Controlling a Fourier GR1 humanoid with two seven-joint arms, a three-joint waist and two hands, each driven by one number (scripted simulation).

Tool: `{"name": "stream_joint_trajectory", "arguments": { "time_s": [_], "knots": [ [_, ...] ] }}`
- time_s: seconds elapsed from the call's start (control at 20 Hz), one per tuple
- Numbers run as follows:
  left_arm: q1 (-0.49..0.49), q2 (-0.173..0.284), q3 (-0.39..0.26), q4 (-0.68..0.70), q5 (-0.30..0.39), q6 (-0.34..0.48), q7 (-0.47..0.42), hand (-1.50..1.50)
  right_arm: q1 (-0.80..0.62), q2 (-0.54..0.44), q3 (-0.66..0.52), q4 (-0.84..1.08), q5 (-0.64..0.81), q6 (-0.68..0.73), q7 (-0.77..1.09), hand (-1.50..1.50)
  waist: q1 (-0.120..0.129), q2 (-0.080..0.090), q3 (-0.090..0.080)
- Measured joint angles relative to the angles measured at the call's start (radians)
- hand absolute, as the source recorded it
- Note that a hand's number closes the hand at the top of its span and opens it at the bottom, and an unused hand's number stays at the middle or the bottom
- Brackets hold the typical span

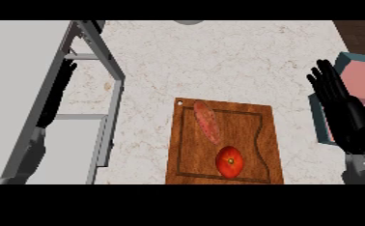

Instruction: Pick the tomato from the cutting board and place it in the cardboard box

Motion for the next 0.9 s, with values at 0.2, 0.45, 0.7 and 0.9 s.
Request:
{"name": "stream_joint_trajectory", "arguments": {
  "time_s": [0.2,0.45,0.7,0.9],
  "knots": [
    [0.052,-0.039,-0.003,0.018,-0.022,0.046,-0.024,0.0,0.009,-0.009,0.054,-0.088,0.082,-0.012,-0.014,1.5,-0.013,-0.025,0.031],
    [0.098,-0.067,0.006,0.026,-0.048,0.127,-0.02,0.0,0.048,-0.133,0.106,-0.169,0.327,-0.047,-0.044,1.5,-0.029,-0.044,0.039],
    [0.154,-0.125,-0.012,0.05,-0.068,0.184,-0.002,0.0,0.213,-0.082,0.17,-0.245,0.542,-0.222,-0.109,-1.5,-0.037,-0.04,0.045],
    [0.16,-0.152,-0.018,0.066,-0.085,0.202,0.008,0.0,0.317,-0.14,0.182,-0.369,0.676,-0.247,-0.059,-1.5,-0.037,-0.039,0.046]
  ]
}}
